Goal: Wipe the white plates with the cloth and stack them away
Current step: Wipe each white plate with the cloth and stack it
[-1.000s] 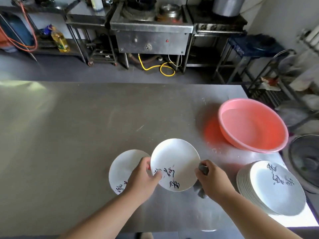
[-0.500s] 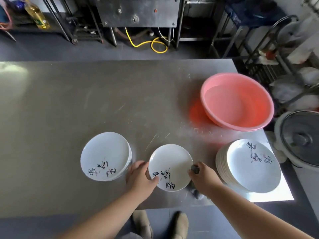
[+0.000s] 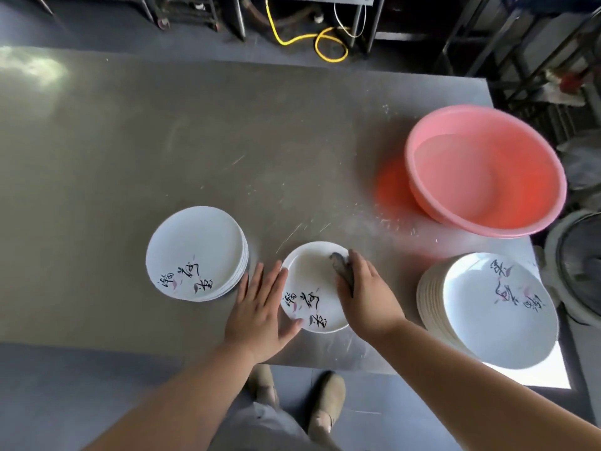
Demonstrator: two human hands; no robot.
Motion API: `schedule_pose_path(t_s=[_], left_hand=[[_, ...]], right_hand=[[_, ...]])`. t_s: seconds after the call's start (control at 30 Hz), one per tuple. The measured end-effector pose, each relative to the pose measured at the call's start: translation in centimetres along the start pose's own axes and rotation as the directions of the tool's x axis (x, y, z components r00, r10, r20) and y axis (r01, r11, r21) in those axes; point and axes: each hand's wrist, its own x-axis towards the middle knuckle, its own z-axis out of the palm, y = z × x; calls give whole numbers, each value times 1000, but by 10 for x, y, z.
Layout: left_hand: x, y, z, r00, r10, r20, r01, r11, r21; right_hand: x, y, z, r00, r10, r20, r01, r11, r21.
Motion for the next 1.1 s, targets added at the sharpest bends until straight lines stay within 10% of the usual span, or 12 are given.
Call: schedule_pose_path(t_s=[0.27,0.47,0.73,0.93,1.1], left_hand=[[2,-3,7,999,-26,39,25,999,44],[3,-3,6,999,-12,40,10,999,52],[4,-2,7,998,-17,67,11,996,88],[4,-3,7,998,-8,66,2,996,84],[4,-2,4,998,-11,61,5,996,89]], right_hand=[[-25,27,45,956,-71,284,229,785,-575],[28,0,55,951,-102,293,251,807,-534],[-22,31,32,704,-289,649,663,595,-454],[23,30,3,875,-127,467,438,617,-653],[22,-7,45,861,-148,486,419,748,-515]])
